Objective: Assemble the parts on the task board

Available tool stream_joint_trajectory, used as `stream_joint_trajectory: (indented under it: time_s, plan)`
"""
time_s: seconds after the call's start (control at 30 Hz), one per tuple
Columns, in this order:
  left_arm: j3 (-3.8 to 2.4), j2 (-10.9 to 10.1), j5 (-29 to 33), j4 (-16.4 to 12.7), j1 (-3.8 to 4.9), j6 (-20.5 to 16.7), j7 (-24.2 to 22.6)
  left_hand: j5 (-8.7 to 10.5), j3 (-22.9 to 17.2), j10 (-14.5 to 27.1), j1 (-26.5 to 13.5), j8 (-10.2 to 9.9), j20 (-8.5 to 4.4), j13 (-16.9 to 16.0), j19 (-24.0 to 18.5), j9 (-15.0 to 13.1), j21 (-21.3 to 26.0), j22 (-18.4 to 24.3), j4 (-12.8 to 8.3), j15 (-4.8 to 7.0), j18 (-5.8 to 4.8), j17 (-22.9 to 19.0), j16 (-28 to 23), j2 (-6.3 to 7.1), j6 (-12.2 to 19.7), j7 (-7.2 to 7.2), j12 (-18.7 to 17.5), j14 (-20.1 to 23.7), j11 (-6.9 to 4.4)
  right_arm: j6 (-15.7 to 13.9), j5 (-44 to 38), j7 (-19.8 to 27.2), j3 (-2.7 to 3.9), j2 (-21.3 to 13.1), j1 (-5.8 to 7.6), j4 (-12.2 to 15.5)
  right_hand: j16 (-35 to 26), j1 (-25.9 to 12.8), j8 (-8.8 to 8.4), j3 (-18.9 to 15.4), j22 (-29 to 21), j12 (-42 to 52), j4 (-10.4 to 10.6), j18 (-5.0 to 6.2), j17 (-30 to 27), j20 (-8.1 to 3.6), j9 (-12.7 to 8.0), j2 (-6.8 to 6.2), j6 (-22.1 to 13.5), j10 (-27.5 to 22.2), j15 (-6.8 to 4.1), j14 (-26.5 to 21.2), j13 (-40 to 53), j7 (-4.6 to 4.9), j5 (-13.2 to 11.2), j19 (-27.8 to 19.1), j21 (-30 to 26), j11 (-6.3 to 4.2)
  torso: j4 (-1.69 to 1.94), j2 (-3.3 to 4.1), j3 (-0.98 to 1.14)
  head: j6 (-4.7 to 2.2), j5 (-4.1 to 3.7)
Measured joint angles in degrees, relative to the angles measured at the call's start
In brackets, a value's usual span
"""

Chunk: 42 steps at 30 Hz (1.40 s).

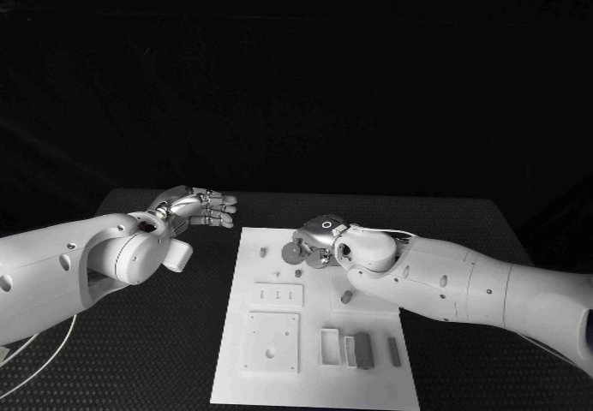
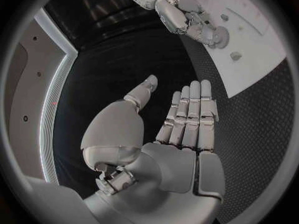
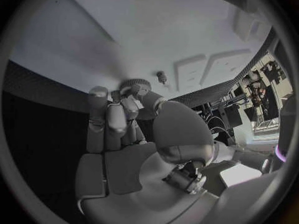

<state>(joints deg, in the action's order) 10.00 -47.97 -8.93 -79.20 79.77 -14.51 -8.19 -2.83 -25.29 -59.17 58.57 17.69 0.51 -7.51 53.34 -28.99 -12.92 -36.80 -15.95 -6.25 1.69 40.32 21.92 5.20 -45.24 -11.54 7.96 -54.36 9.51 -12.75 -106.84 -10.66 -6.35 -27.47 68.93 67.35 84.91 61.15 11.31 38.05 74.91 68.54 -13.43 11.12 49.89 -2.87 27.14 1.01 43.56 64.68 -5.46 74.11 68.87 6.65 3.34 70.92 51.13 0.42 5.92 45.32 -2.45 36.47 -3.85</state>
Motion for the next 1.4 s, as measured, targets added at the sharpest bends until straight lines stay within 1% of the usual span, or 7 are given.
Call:
stream_joint_trajectory:
  time_s: [0.2, 0.33, 0.43, 0.57, 0.83, 1.13, 1.4]
  plan:
    - [0.01, 0.2, 0.0, 0.3, 0.00, 0.0, 0.0, 0.00, 0.0, 0.0, 0.0, 0.0, 0.00, 0.0, 0.0, 0.0, 0.0, 0.0, 0.0, 0.00, 0.00, 0.1, 0.0, 0.00, 0.4, -0.01, 0.0, 0.0, 0.00, -0.5, 1.5, 0.9, -0.03, -0.7, -0.02, 0.3, 0.0, -0.4, -0.10, 0.6, 0.0, 0.0, 0.1, 0.41, 0.0, 0.01, -0.3, 0.37, -0.7, 0.0, 0.00, 0.0, 0.0, 0.23, 0.0, 0.0, 0.0, 0.00, -0.04, 0.03, 0.00, 0.03, -0.17]
    - [0.01, 0.2, 0.0, 0.5, 0.00, 0.0, 0.0, 0.00, 0.0, 0.0, 0.0, 0.0, 0.00, 0.0, 0.0, 0.0, 0.0, 0.0, 0.0, 0.00, 0.00, 0.1, 0.0, 0.00, 0.4, -0.01, 0.0, 0.0, 0.00, -1.9, 1.9, 1.0, -0.15, -2.1, -0.23, 1.2, 0.0, -1.0, 0.56, 0.9, 0.0, 0.5, 0.1, 0.44, 0.4, 0.01, -0.1, -0.38, -0.8, 0.2, 0.00, 0.0, 0.4, 0.34, 0.0, 0.0, 0.0, 0.16, -0.03, 0.03, 0.03, 0.03, -0.25]
    - [0.01, 0.1, 0.0, 0.6, 0.00, 0.0, 0.0, 0.00, 0.0, 0.0, 0.0, 0.0, 0.00, 0.0, 0.0, 0.0, 0.0, 0.0, 0.0, 0.00, 0.00, 0.1, 0.0, 0.00, 0.4, -0.01, -0.2, 0.0, 0.00, -4.2, 2.1, 1.1, -0.17, -3.7, -0.41, 2.6, 0.0, -1.1, 1.00, 1.3, 0.0, 1.4, 0.5, 0.45, 1.1, -0.12, 0.1, -2.28, -0.6, 1.1, 0.14, 0.2, 1.0, 0.62, 0.0, 0.2, 0.2, 0.59, -0.03, 0.02, 0.07, -0.01, -0.30]
    - [0.01, 0.0, 0.0, 0.8, -0.01, 0.0, 0.0, 0.00, 0.0, 0.0, 0.0, 0.0, 0.00, 0.0, 0.0, 0.0, 0.0, 0.0, 0.0, 0.00, 0.00, 0.1, -0.2, 0.00, 0.4, -0.01, -0.2, 0.0, 0.00, -7.9, 2.6, 1.6, 0.54, -5.4, -0.07, 4.2, 0.3, -0.9, 1.54, 2.0, 0.0, 1.7, 1.2, 0.45, 1.5, -0.59, 0.2, -4.83, 0.6, 1.7, 0.34, 0.5, 1.2, 1.07, 0.0, 0.7, 0.4, 0.81, -0.03, -0.01, 0.11, -0.10, -0.31]
    - [0.01, -0.2, 0.0, 1.6, -0.02, 0.0, 0.0, 0.00, 0.0, 0.0, 0.0, 0.0, 0.00, 0.0, 0.0, 0.0, 0.0, 0.0, 0.0, 0.00, 0.00, 0.1, -0.2, 0.00, 0.4, -0.01, -0.2, 0.0, 0.00, -15.4, 5.7, 3.9, 2.79, -10.4, 1.45, 8.6, 0.3, -0.7, 2.16, 2.1, 0.0, 1.7, 3.4, 0.43, 0.9, -0.60, 0.3, -9.20, 1.3, 1.9, 0.56, 0.3, 0.6, 1.36, 0.0, 0.9, 0.4, 1.04, -0.20, -0.03, 0.25, -0.57, -0.46]
    - [0.03, -0.2, 0.0, 2.4, -0.39, 0.0, -0.1, 0.00, 0.0, 0.0, 0.0, 0.0, 0.00, 0.0, 0.0, 0.0, 0.0, 0.0, 0.0, 0.00, -0.01, 0.2, -0.2, 0.00, 0.4, -0.01, -0.2, 0.0, 0.00, -16.1, 16.2, 9.1, 3.40, -17.5, 2.35, 8.9, -1.1, 0.9, 3.55, 2.7, 0.0, -2.4, 5.4, 0.29, -1.5, -0.27, 0.6, -12.73, 3.2, -1.3, 1.27, -0.4, -3.2, 1.88, 0.0, 0.7, -0.5, 1.77, -0.88, -0.08, 0.74, -1.06, -0.65]
    - [0.03, -0.3, 0.0, 3.3, -0.85, 0.3, -0.7, 0.00, 0.0, -0.2, 0.0, 0.0, 0.00, -0.1, 0.0, 0.0, 0.2, 0.0, 0.0, 0.00, -0.01, 0.5, -0.4, 0.00, 0.7, 0.30, -0.2, 0.0, -0.21, -14.9, 28.1, 15.5, 3.42, -20.9, 2.41, 4.5, -2.6, 2.0, 3.83, 1.8, 0.0, -13.6, 4.5, 0.30, -2.6, 0.26, 1.1, -13.01, 4.3, -1.0, 1.28, -0.5, -14.6, 1.67, 0.0, -0.3, -1.3, 1.38, -1.61, -0.16, 1.30, -1.26, -1.19]
